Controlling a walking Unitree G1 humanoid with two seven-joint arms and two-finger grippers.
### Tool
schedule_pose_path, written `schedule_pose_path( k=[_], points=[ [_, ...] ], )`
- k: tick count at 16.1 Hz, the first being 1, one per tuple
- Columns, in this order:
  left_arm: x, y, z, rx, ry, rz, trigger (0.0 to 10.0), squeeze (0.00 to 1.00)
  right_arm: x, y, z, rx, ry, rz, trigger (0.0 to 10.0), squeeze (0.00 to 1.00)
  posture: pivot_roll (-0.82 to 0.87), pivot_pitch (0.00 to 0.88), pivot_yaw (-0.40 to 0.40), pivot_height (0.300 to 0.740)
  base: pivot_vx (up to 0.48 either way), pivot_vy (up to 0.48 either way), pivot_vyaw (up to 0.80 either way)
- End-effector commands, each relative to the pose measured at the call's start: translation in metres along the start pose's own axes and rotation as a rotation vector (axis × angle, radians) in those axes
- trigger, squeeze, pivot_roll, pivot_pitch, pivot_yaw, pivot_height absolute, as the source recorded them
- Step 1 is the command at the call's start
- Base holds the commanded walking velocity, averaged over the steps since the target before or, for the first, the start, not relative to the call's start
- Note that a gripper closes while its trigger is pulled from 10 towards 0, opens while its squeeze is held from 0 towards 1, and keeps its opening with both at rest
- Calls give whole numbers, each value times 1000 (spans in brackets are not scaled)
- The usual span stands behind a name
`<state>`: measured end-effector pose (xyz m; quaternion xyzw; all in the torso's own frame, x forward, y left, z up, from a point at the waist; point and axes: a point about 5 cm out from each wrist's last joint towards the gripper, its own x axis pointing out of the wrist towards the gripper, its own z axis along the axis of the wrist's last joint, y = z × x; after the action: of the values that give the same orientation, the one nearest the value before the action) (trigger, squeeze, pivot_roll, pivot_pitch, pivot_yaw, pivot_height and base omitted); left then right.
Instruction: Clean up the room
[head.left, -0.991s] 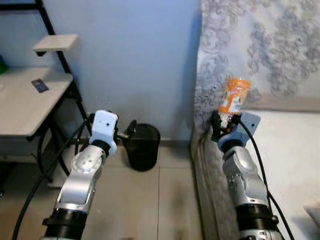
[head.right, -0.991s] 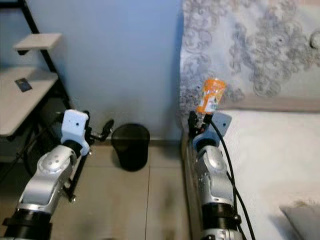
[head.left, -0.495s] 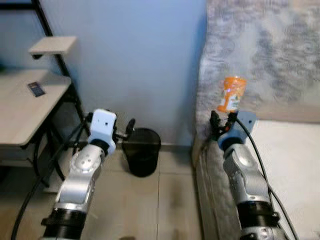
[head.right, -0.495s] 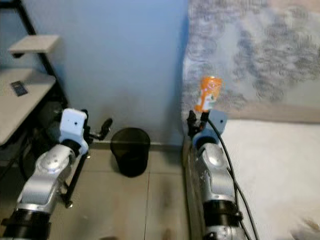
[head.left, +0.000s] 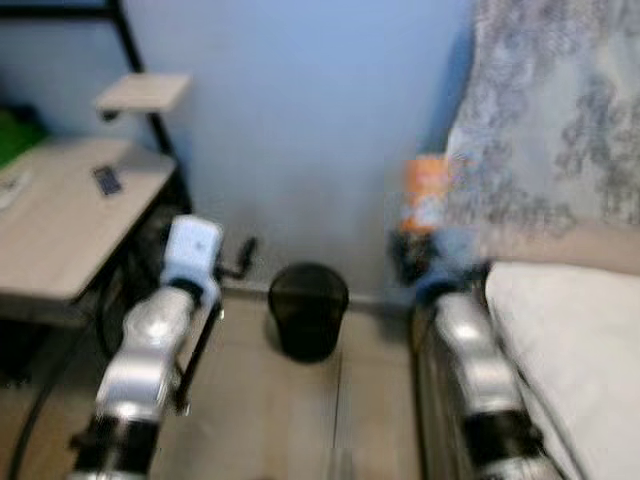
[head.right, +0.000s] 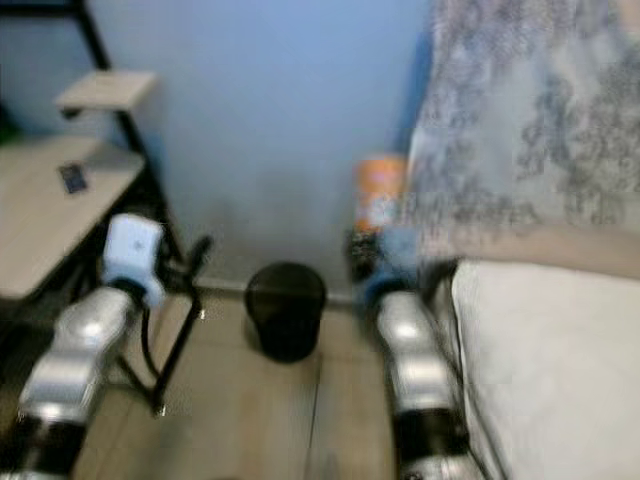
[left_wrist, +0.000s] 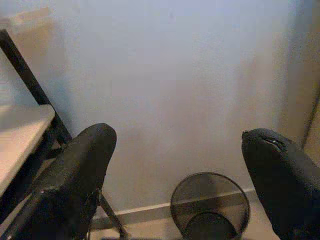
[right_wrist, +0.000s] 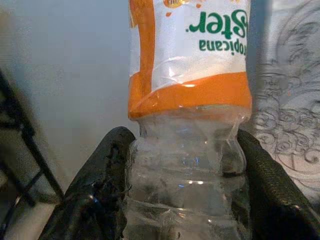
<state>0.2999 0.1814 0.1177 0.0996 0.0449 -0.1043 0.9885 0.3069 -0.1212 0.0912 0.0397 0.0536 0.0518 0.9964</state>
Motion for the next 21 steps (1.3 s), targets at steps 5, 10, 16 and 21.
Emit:
schedule_pose_path(
  k=[5,10,16,21],
  points=[
    [4,-9,2,1,-4,-40,10000,0,0,-15,1,112,29,26,10000,0,22,0,46,740,320,0,0],
    [3,-12,-1,-8,1,-46,10000,0,-2,-16,-1,86,41,27,10000,0,16,0,40,740,319,0,0],
    [4,-12,-2,-7,3,-50,10000,0,-1,-15,-3,55,51,24,10000,0,18,0,42,740,321,0,0],
    [4,-10,-1,-4,7,-50,10000,0,0,-14,-3,-5,57,40,10000,0,20,0,44,740,319,0,320]
  ],
)
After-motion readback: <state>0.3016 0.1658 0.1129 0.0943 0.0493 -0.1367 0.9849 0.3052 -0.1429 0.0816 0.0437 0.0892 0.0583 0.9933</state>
